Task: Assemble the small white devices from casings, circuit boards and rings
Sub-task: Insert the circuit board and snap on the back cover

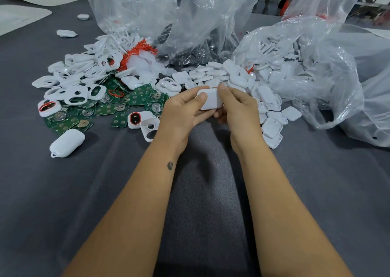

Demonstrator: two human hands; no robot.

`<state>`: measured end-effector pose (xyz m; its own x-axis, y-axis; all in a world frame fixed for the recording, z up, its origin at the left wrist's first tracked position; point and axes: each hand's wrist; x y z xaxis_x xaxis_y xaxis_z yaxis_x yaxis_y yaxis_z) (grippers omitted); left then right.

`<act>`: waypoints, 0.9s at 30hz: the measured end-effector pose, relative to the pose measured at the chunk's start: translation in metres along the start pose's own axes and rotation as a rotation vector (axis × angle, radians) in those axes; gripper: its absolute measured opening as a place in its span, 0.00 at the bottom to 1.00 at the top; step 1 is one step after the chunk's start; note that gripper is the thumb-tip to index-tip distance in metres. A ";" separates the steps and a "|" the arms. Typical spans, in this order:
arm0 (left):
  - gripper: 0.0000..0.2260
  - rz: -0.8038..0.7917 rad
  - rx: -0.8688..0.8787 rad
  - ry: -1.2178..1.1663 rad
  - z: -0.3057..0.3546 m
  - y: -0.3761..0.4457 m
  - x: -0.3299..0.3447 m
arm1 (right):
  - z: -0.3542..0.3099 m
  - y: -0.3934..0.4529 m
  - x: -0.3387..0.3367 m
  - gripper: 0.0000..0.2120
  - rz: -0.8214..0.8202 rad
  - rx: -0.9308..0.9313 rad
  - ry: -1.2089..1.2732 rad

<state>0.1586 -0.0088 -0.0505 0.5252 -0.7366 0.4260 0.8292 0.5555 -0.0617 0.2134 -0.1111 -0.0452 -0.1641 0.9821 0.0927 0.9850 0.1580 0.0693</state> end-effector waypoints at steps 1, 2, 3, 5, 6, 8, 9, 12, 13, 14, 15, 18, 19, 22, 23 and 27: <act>0.08 -0.001 -0.002 0.001 0.000 0.000 0.000 | 0.000 0.000 0.000 0.11 -0.008 0.006 0.021; 0.08 -0.002 -0.001 0.004 0.000 0.000 -0.001 | 0.001 0.000 0.000 0.10 -0.012 0.010 0.041; 0.08 -0.005 0.001 0.009 0.000 -0.001 -0.001 | 0.001 0.000 0.000 0.10 -0.013 0.014 0.057; 0.08 -0.009 0.006 0.022 0.000 0.000 -0.002 | 0.001 0.000 0.000 0.09 -0.004 0.017 0.071; 0.08 -0.012 0.011 0.030 0.000 0.000 -0.002 | 0.001 0.001 0.001 0.09 0.003 0.015 0.071; 0.08 -0.019 0.020 0.049 -0.001 0.001 -0.003 | 0.001 0.000 0.001 0.08 0.016 0.000 0.059; 0.08 -0.021 0.025 0.056 -0.001 0.001 -0.004 | 0.001 0.000 0.001 0.08 0.020 -0.012 0.049; 0.07 -0.030 0.044 0.071 -0.001 0.001 -0.005 | 0.002 0.000 0.001 0.07 0.017 -0.039 0.031; 0.07 -0.035 0.047 0.073 -0.001 0.001 -0.005 | 0.001 0.000 0.001 0.07 0.015 -0.045 0.030; 0.07 -0.039 0.047 0.075 -0.001 0.001 -0.005 | 0.001 0.000 0.000 0.07 0.014 -0.049 0.031; 0.07 -0.043 0.047 0.077 0.000 0.000 -0.005 | 0.001 0.000 0.000 0.07 0.014 -0.051 0.035; 0.07 -0.047 0.041 0.067 0.000 -0.001 -0.004 | 0.000 0.000 0.000 0.09 0.015 -0.051 0.048; 0.07 -0.043 0.038 0.057 0.000 -0.001 -0.004 | 0.001 0.000 -0.001 0.09 0.011 -0.053 0.048; 0.07 -0.011 0.046 0.051 0.000 -0.001 -0.004 | 0.002 0.001 -0.002 0.10 -0.046 -0.047 0.050; 0.08 0.003 0.054 0.064 0.000 -0.001 -0.004 | 0.003 0.002 -0.002 0.11 -0.077 -0.032 0.051; 0.11 0.043 0.091 0.140 -0.001 -0.001 -0.003 | 0.004 0.000 -0.002 0.11 -0.139 -0.004 -0.003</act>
<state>0.1562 -0.0072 -0.0529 0.5863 -0.7546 0.2947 0.7882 0.6153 0.0076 0.2144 -0.1130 -0.0489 -0.2986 0.9511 0.0791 0.9527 0.2920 0.0849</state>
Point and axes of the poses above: each hand's wrist, its own y-axis towards the middle knuckle, its own x-axis out of the palm, z = x × y, and after that the axes turned 8 degrees about z, right-handed
